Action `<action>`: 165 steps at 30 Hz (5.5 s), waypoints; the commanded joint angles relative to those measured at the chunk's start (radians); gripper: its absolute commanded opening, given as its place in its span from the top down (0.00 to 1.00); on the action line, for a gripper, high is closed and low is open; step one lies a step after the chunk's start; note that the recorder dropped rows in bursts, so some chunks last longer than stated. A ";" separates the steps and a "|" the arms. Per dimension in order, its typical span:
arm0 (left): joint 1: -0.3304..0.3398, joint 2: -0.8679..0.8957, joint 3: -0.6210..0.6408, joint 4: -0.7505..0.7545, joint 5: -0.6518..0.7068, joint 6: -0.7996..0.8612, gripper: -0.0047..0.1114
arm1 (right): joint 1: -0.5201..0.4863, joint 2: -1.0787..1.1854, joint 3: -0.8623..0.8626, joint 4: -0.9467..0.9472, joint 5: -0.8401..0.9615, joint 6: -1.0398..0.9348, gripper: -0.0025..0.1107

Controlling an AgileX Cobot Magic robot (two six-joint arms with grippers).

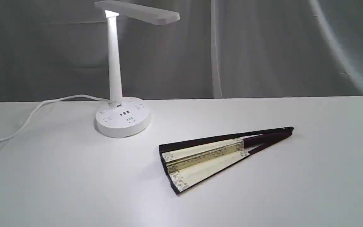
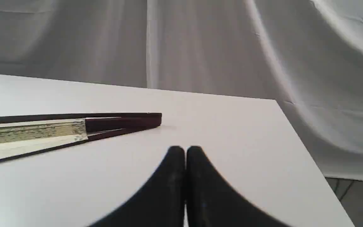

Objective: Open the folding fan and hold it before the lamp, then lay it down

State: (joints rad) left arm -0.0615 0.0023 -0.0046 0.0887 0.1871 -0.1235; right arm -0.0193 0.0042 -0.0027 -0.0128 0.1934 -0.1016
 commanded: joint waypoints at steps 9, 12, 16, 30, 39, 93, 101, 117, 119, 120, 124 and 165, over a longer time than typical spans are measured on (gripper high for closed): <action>0.001 -0.002 0.005 -0.004 -0.006 -0.014 0.96 | -0.003 -0.004 0.003 -0.012 -0.005 0.005 0.98; 0.001 -0.002 0.005 -0.004 -0.020 -0.067 0.96 | -0.003 -0.004 0.003 0.002 -0.020 0.005 0.98; 0.001 -0.002 0.005 -0.004 -0.113 -0.158 0.96 | -0.003 -0.004 0.003 0.013 -0.085 0.005 0.98; 0.001 -0.002 -0.197 -0.042 0.054 -0.217 0.96 | -0.003 -0.004 -0.168 0.013 0.029 0.011 0.98; 0.001 -0.002 -0.453 -0.070 0.385 -0.212 0.96 | -0.003 0.071 -0.348 0.013 0.341 0.118 0.98; -0.095 1.211 -0.793 -0.209 0.425 0.183 0.78 | -0.003 1.756 -1.390 0.386 0.708 -0.241 0.58; -0.115 1.295 -0.793 -0.209 0.385 0.183 0.78 | -0.003 2.063 -1.713 0.380 0.919 -0.389 0.50; -0.115 1.420 -0.793 -0.213 0.362 0.183 0.78 | 0.000 2.433 -2.109 0.470 0.872 -0.954 0.50; -0.115 1.420 -0.793 -0.226 0.362 0.183 0.78 | 0.000 2.452 -2.109 0.527 0.849 -1.020 0.50; -0.115 1.420 -0.793 -0.236 0.362 0.183 0.78 | 0.000 2.465 -2.109 0.542 0.829 -1.025 0.50; -0.115 1.420 -0.793 -0.254 0.362 0.183 0.78 | 0.000 2.502 -2.109 0.549 0.782 -1.029 0.50; -0.115 1.420 -0.793 -0.252 0.364 0.186 0.78 | -0.001 2.487 -2.109 0.331 1.028 -0.331 0.57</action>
State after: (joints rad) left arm -0.1686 1.4215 -0.7900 -0.1541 0.5617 0.0552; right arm -0.0194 2.5051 -2.1155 0.3389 1.2020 -0.4922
